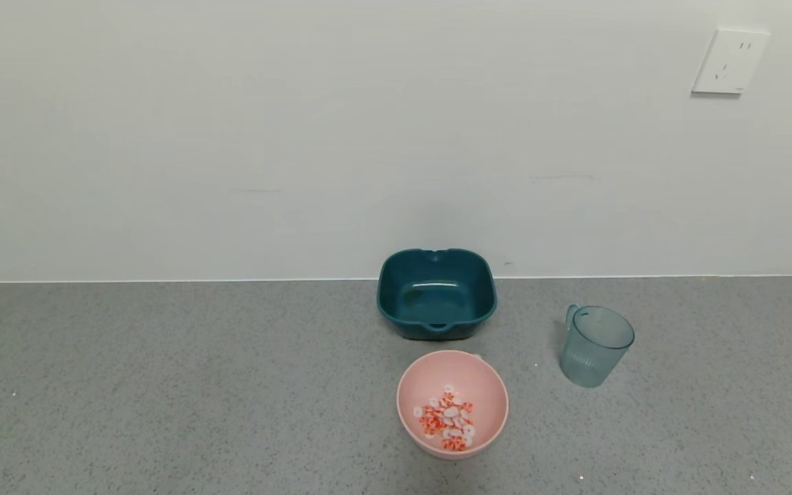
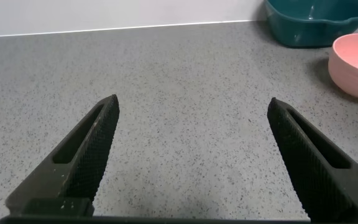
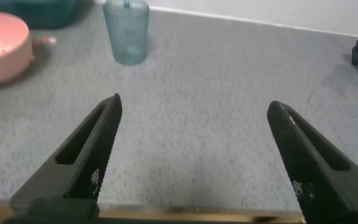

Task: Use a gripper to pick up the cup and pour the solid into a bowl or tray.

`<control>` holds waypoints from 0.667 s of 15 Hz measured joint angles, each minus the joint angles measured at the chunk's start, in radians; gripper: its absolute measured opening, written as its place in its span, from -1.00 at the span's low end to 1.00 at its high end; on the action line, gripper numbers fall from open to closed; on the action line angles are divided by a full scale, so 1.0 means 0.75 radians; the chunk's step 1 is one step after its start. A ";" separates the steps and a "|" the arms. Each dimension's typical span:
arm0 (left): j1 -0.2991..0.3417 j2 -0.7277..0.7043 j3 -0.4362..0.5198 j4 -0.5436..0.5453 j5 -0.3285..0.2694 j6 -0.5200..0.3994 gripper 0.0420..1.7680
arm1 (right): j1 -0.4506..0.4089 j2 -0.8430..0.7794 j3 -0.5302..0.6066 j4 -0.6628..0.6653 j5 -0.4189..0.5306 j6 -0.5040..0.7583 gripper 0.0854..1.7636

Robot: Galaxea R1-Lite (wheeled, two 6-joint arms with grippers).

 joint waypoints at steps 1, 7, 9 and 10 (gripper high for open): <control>0.000 0.000 0.000 0.001 0.000 0.001 0.94 | 0.004 -0.030 0.028 -0.057 -0.001 0.035 0.92; 0.000 0.000 0.000 0.001 0.001 0.001 0.94 | 0.007 -0.082 0.209 -0.209 0.028 0.099 0.92; 0.000 0.000 0.000 0.001 0.000 0.000 0.94 | 0.007 -0.084 0.215 -0.208 0.028 0.100 0.92; 0.000 -0.001 0.000 0.001 0.001 0.001 0.94 | 0.007 -0.084 0.217 -0.201 0.030 0.092 0.92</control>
